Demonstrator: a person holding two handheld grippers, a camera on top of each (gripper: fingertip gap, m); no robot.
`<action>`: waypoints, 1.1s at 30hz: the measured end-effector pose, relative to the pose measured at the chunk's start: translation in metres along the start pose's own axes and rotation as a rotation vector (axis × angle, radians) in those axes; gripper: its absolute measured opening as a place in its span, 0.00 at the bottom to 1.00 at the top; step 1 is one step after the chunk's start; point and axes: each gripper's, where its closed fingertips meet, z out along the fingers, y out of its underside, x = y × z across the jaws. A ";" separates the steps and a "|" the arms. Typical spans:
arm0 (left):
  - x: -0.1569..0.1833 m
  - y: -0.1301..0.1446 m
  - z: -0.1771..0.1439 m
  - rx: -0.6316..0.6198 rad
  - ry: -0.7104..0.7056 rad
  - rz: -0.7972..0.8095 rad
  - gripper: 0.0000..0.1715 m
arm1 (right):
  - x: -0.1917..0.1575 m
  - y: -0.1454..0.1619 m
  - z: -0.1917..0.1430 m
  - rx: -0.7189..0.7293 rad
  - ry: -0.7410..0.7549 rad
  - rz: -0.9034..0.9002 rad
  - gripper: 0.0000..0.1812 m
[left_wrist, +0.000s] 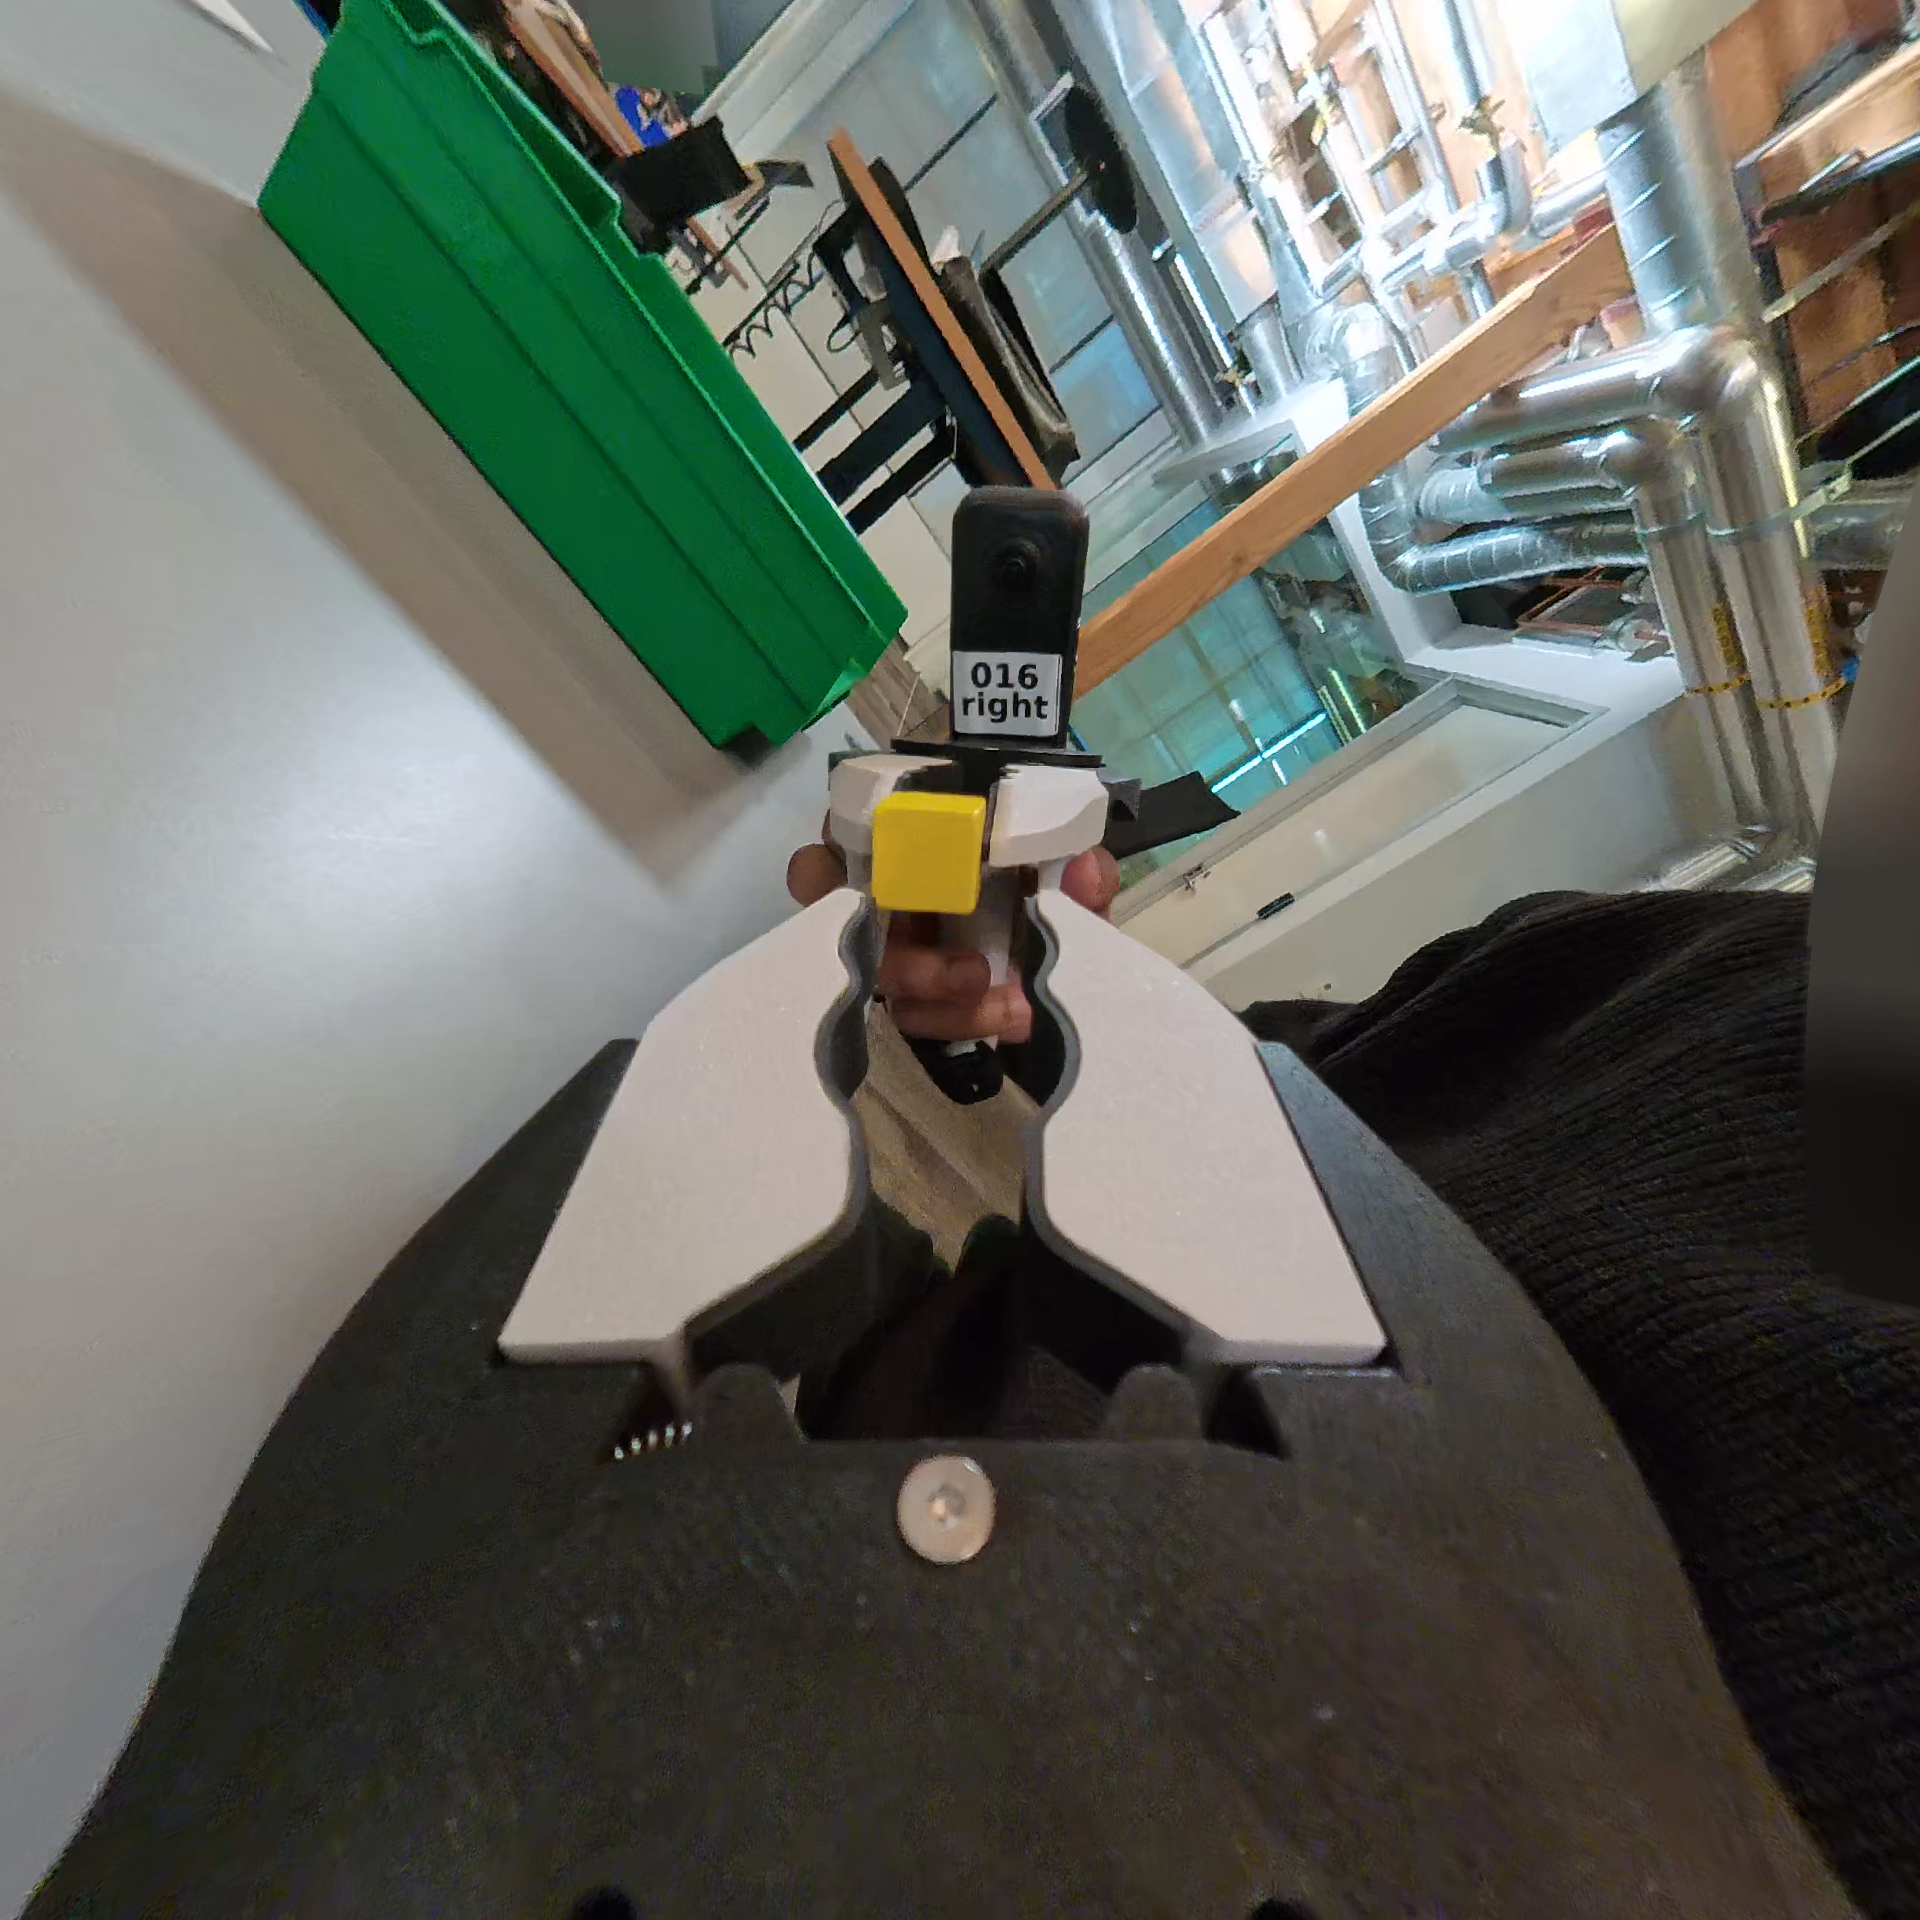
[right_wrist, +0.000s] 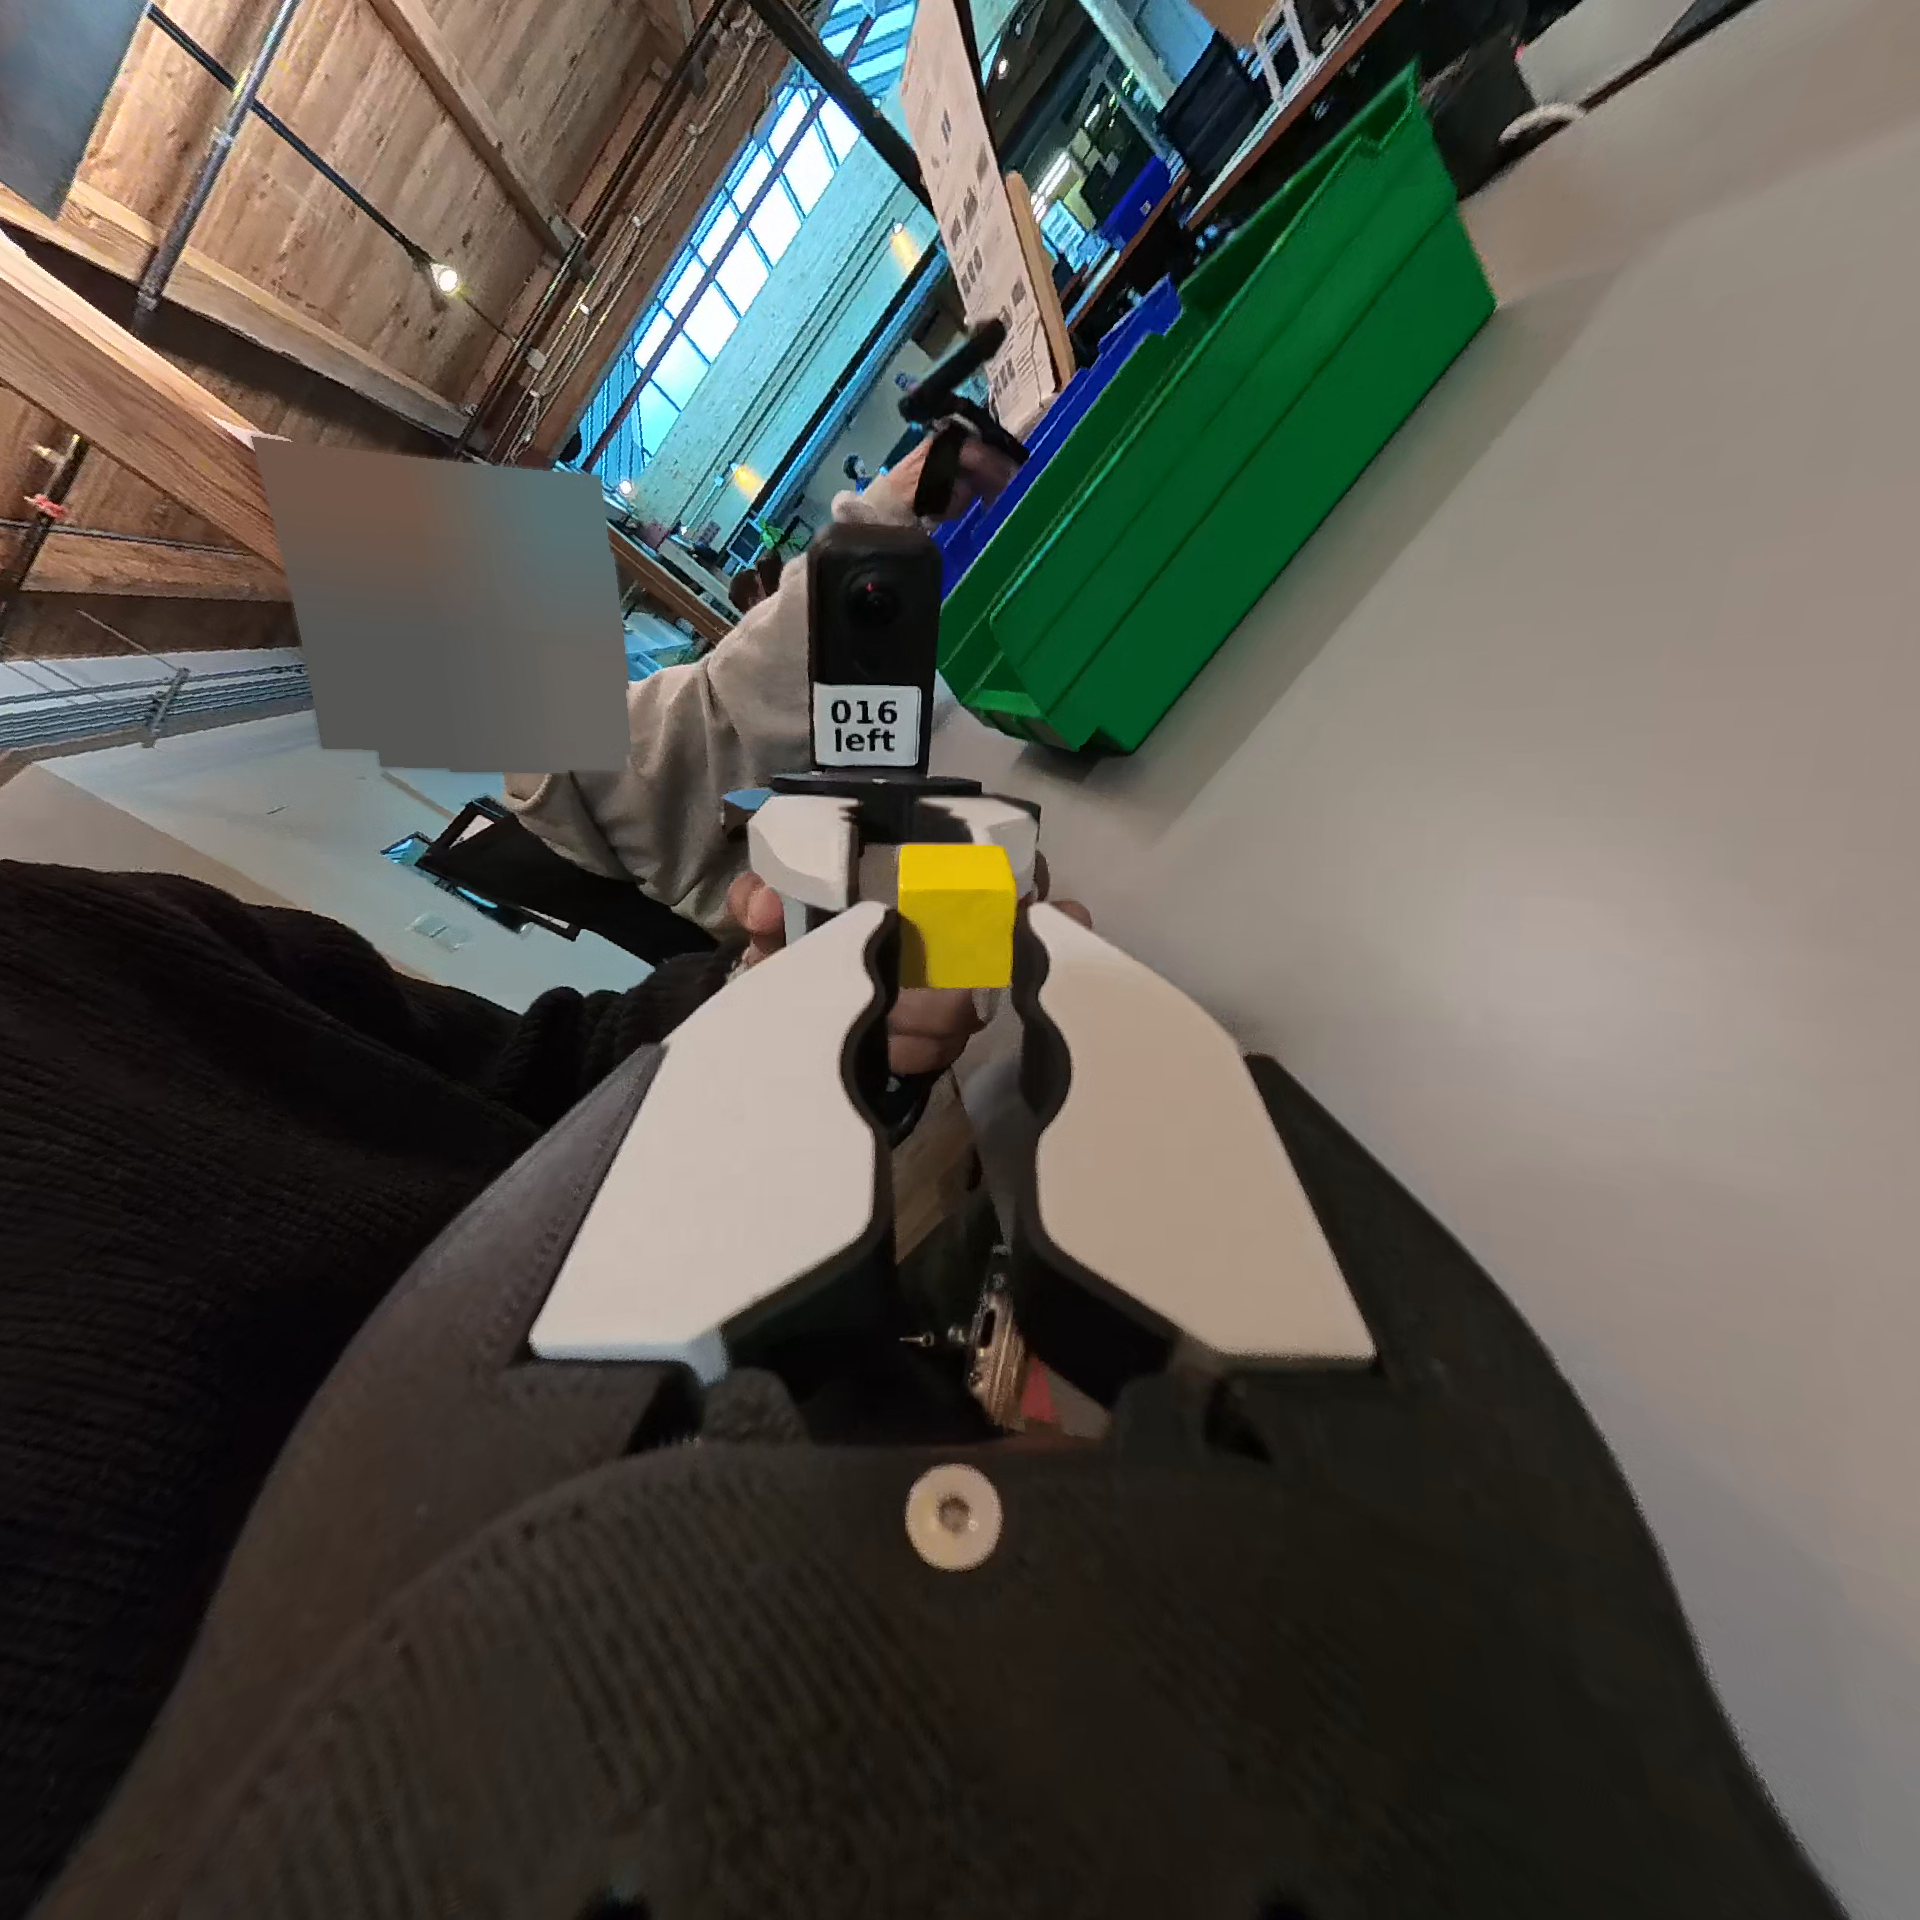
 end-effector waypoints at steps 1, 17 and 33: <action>0.001 -0.001 -0.001 0.009 0.007 -0.002 0.16 | -0.002 -0.005 -0.003 0.012 0.001 -0.011 0.12; -0.002 -0.003 0.008 0.023 -0.090 0.171 0.16 | 0.123 -0.162 -0.244 -0.475 0.685 -0.685 0.12; -0.030 0.020 0.018 0.022 -0.261 0.002 0.12 | 0.214 -0.101 -0.231 -1.271 0.439 -0.947 0.12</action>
